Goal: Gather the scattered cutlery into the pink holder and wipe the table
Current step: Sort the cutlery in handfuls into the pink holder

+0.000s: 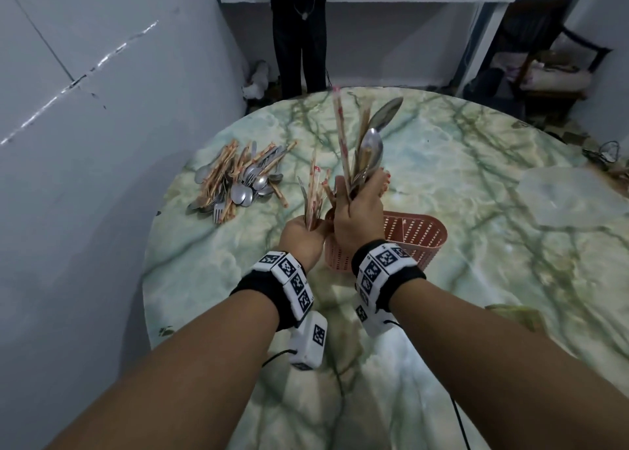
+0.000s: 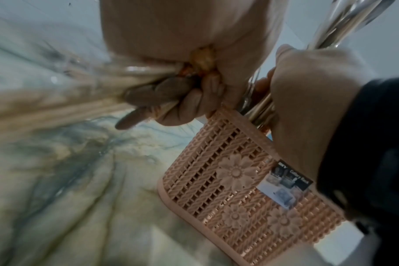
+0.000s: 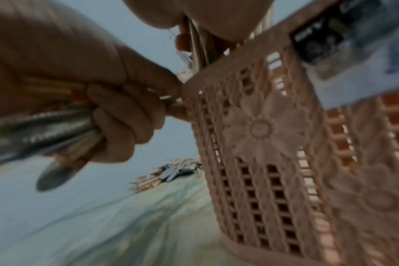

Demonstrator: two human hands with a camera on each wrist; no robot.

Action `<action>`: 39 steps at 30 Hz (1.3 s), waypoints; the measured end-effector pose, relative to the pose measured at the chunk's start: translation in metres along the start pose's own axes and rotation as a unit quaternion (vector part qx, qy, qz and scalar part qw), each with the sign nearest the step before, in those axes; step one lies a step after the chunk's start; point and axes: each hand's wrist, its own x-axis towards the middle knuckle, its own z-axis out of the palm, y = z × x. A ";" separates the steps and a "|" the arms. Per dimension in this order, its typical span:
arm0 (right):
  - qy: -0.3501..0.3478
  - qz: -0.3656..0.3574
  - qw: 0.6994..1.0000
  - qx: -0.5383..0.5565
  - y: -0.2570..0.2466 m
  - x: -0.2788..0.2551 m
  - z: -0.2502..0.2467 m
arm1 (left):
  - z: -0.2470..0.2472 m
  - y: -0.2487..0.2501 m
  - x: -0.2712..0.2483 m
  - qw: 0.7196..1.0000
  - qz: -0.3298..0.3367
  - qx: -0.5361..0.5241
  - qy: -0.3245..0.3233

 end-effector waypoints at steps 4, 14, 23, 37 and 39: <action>-0.028 0.009 0.999 -0.020 0.011 -0.004 0.004 | 0.002 0.001 -0.003 1.000 0.016 -0.010 0.012; -0.073 -0.078 0.987 -0.117 0.021 -0.016 0.007 | 0.001 0.006 -0.014 0.998 0.019 -0.049 0.018; -0.060 0.044 0.996 -0.045 0.019 -0.007 -0.006 | 0.002 -0.002 -0.005 1.000 0.016 0.000 0.020; -0.011 0.010 1.000 -0.016 0.018 -0.014 0.006 | 0.006 -0.008 0.002 0.999 0.025 -0.006 0.029; -0.056 0.002 0.998 -0.032 0.020 -0.015 0.001 | 0.006 -0.009 0.003 0.999 0.021 -0.012 0.026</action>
